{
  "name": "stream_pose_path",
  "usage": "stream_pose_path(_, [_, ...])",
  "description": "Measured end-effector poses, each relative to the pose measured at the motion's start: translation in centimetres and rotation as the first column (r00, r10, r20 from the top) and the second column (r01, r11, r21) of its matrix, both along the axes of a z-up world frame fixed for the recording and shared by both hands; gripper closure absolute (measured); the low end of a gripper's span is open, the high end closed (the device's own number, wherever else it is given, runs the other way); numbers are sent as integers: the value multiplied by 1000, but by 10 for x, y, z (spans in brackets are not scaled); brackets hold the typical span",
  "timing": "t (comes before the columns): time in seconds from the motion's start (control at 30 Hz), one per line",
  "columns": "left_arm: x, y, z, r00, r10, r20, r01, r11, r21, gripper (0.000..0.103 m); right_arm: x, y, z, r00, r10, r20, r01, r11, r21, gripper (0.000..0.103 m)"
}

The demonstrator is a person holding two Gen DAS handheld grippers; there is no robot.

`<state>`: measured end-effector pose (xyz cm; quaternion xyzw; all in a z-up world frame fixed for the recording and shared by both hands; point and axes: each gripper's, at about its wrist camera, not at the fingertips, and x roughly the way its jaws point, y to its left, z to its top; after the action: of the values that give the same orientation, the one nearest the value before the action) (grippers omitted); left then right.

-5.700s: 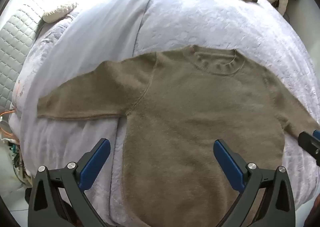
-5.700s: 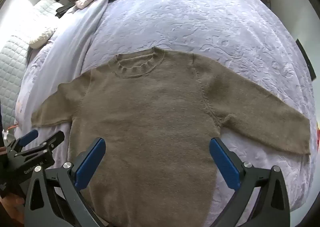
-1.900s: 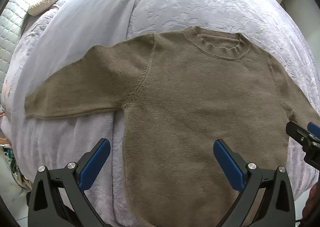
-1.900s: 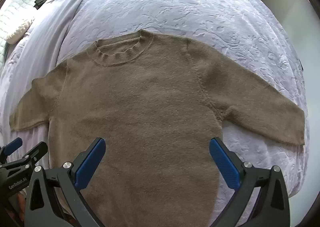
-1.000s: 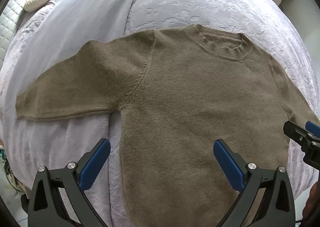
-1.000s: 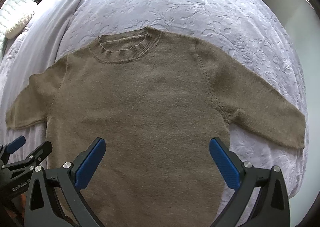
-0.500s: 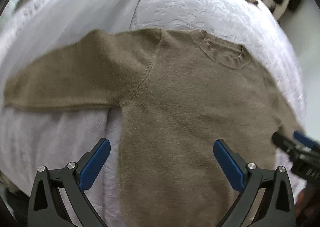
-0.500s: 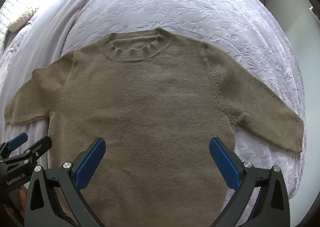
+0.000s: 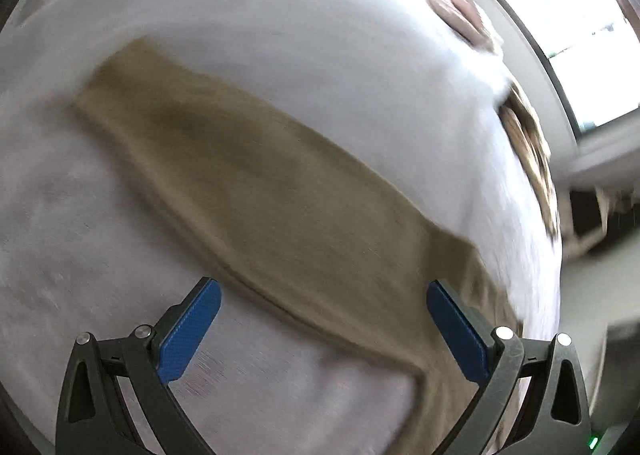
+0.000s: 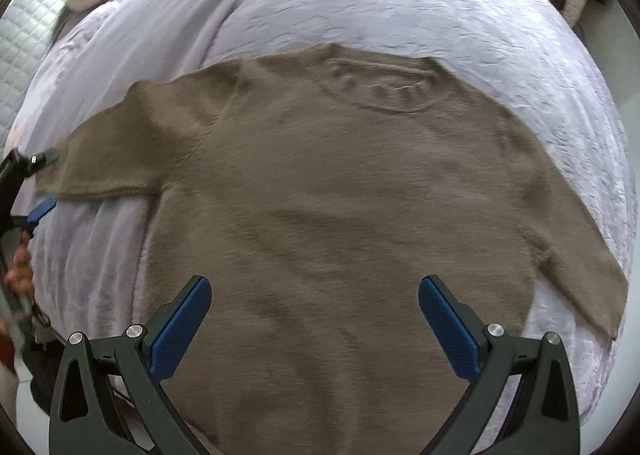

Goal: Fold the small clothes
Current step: 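Grasp the sweater side edge with its sleeve using the left gripper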

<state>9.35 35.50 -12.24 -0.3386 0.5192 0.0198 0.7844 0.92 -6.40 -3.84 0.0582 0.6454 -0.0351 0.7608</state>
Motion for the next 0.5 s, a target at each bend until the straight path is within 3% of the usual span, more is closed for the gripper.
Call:
stream_pose_path(0.17, [6, 42, -26, 991, 130, 23, -127, 986, -105, 4, 2, 27, -11, 998, 55, -29, -54, 998, 25, 0])
stream_pose_path(0.2, [8, 44, -28, 988, 151, 27, -147, 982, -115, 16, 2, 29, -13, 997, 62, -35, -61, 998, 27, 0])
stream_pose_path(0.23, [10, 46, -29, 987, 161, 26, -157, 980, -120, 38, 1, 32, -14, 997, 68, -38, -67, 997, 28, 0])
stream_pose_path(0.27, [11, 46, -30, 986, 164, 23, -160, 979, -124, 52, 2, 35, -15, 996, 77, -43, -76, 997, 28, 0])
stream_pose_path(0.3, [12, 49, -32, 986, 166, 25, -162, 978, -134, 79, 2, 37, -16, 995, 84, -46, -83, 996, 25, 0])
stream_pose_path(0.33, [11, 50, -33, 986, 161, 32, -156, 979, -128, 97, 1, 39, -16, 995, 88, -46, -87, 996, 24, 0])
stream_pose_path(0.5, [1, 44, -1, 986, 115, 118, -110, 993, -48, 97, -1, 33, -13, 997, 70, -36, -69, 997, 38, 0])
